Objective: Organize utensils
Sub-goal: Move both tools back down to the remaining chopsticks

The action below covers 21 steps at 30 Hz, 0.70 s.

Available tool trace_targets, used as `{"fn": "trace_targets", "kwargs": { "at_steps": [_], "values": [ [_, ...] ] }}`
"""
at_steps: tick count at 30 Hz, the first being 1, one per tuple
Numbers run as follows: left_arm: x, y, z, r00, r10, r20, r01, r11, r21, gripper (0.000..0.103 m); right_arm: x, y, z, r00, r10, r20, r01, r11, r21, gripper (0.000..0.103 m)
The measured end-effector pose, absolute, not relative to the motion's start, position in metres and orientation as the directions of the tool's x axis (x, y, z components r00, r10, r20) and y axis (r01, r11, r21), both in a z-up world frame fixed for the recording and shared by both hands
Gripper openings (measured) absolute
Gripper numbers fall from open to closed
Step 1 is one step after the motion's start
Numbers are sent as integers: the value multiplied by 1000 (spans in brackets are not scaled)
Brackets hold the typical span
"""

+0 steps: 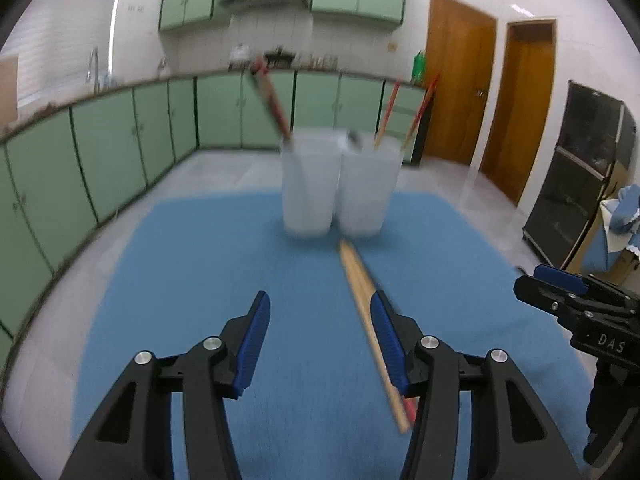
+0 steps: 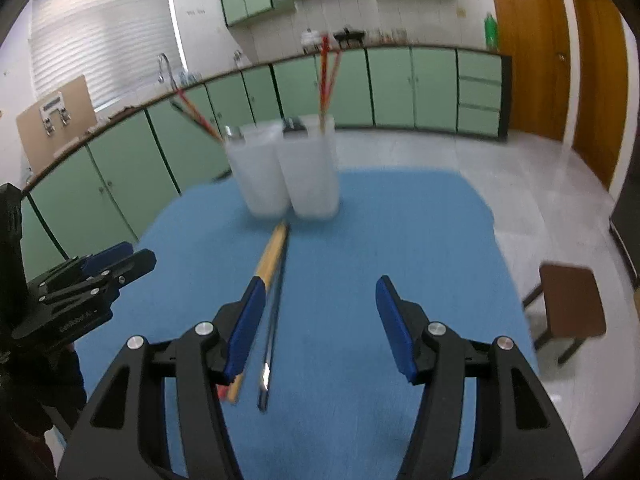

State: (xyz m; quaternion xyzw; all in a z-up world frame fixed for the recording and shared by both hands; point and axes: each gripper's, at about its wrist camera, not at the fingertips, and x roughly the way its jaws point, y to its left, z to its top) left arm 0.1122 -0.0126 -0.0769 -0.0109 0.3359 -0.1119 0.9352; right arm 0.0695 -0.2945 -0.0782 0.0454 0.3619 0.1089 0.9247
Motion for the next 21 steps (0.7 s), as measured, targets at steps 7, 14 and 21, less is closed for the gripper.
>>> {"fn": "trace_targets", "kwargs": {
  "at_steps": [7,14,21],
  "values": [
    [100,-10,-114,694,-189,-694,182,980,-85,52,56,-279,-119,644,250,-723,-178,968,176,55],
    [96,-10,-124,669,-179,-721,173,981,-83,52,46,-260,-128,621,250,-743,-224,965,138,48],
    [94,-10,-125,662,-177,-728,174,982,-81,52,44,-249,-136,600,245,-761,-258,960,106,38]
  ]
}}
